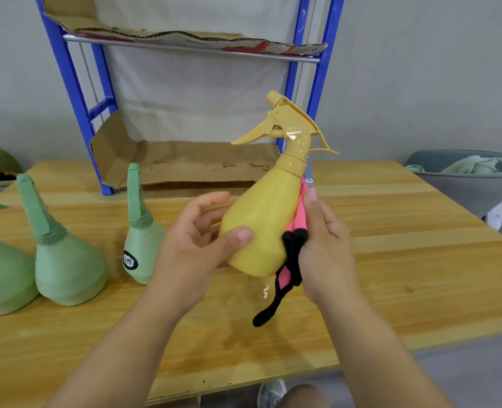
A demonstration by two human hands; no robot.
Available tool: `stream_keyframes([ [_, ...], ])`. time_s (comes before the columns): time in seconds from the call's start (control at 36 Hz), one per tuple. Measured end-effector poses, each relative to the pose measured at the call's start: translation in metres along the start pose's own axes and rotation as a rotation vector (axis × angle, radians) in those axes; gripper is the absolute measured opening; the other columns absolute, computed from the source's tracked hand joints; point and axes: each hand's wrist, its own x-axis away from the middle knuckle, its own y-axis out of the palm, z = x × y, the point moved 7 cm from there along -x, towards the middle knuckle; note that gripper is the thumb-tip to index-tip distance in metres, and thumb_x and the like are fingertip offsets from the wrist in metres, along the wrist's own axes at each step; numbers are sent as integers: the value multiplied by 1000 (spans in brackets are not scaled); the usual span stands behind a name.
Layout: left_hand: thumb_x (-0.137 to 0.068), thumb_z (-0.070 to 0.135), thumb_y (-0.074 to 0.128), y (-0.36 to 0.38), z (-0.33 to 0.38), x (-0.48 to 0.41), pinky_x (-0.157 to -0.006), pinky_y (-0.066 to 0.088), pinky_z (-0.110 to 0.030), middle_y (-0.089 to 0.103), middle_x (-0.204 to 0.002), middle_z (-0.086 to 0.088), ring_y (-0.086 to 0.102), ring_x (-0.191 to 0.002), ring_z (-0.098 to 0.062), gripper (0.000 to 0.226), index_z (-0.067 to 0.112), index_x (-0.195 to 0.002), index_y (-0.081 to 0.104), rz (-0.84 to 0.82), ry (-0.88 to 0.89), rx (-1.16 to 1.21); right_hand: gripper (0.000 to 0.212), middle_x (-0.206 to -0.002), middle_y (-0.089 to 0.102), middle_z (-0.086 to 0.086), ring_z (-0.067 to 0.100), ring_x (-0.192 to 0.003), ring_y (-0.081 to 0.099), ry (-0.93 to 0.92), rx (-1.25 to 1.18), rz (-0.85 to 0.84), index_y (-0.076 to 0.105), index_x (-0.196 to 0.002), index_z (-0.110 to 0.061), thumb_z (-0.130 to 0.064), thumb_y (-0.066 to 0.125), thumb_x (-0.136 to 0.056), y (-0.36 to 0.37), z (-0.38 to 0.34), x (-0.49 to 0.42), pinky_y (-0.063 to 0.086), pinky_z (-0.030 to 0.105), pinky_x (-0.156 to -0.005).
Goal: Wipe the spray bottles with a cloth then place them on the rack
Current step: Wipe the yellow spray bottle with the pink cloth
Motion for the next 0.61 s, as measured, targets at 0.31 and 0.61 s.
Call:
stream_keyframes([
  [0.31,-43,48,85,4,-3,0,-87,53,-35,58,-127,3,59,-114,-14,86,35,-125,58,-1,-7,-253,41,-101,67,9,22,-99,63,-59,66,54,68,-91,-27,-49,34,-94,0,1,3,51,41,-89],
  [0.61,-52,55,83,6,-7,3,-60,57,-33,73,-89,1,70,-77,-16,66,19,-102,63,-57,-94,58,37,-118,68,2,19,-114,61,-16,-151,-11,67,-115,-30,-44,43,-90,0,-1,4,49,26,-87],
])
